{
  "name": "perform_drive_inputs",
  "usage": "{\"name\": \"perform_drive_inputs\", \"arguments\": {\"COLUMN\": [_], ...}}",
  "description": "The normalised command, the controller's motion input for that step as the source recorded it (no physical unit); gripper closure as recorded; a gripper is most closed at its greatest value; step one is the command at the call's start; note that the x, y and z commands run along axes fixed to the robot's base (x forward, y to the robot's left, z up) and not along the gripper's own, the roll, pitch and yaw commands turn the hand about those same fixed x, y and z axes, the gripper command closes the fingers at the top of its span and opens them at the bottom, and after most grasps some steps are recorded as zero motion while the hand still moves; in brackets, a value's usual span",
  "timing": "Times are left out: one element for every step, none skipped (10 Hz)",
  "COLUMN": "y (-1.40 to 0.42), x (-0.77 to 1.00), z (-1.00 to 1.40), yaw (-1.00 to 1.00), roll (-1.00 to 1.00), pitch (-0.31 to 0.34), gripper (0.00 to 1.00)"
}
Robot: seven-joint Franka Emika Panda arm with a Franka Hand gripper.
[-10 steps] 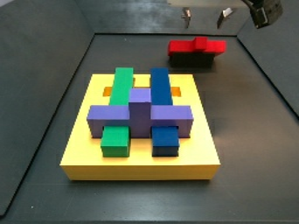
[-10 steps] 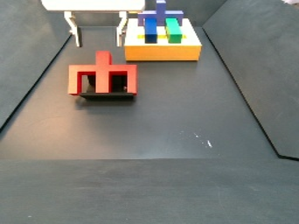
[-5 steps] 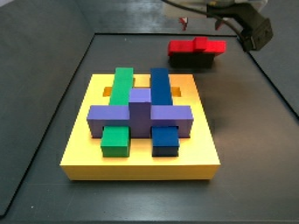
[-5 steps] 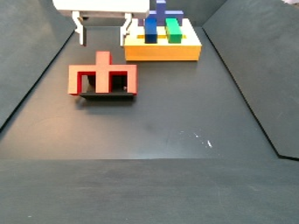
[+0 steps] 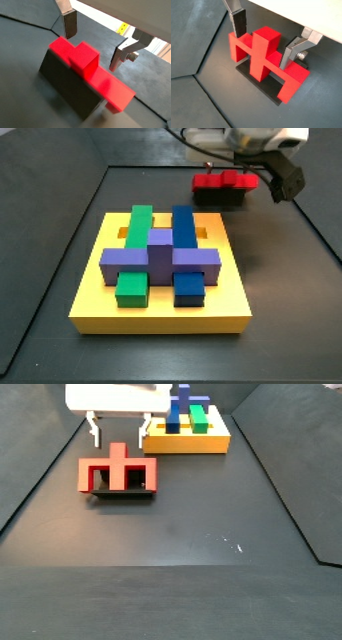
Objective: Pick up the red object. Move up. Place the red object on the fixture. Regrasp the red object. Move to above the board. Insert the red object.
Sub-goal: Regrasp the red object.
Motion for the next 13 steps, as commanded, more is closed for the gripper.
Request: {"name": "perform_drive_inputs", "arguments": {"y": [-0.25,-0.13,0.0,0.0,0.0,0.0,0.0,0.0,0.0,0.0,0.0,0.0,0.0], "x": [0.15,0.08,0.09,0.12,0.22,0.2,0.0,0.01,0.0,0.0,0.0,0.0,0.0], "z": [-0.09,-0.21,-0.17,-0.23,-0.08,-0.04,-0.09,-0.08,-0.01,0.0,0.0,0.0,0.0], "yaw": [0.2,0.16,0.16,0.17,0.17,0.11,0.04,0.01,0.0,0.0,0.0,0.0,0.0], "roll": [0.56,0.52,0.51,0.4,0.16,0.11,0.0,0.0,0.02,0.0,0.0,0.0,0.0], "pitch": [0.017,0.0,0.0,0.0,0.043,0.054,0.0,0.0,0.0,0.0,0.0,0.0,0.0], "gripper": [0.0,0.0,0.0,0.0,0.0,0.0,0.0,0.0,0.0,0.0,1.0,1.0,1.0]}}
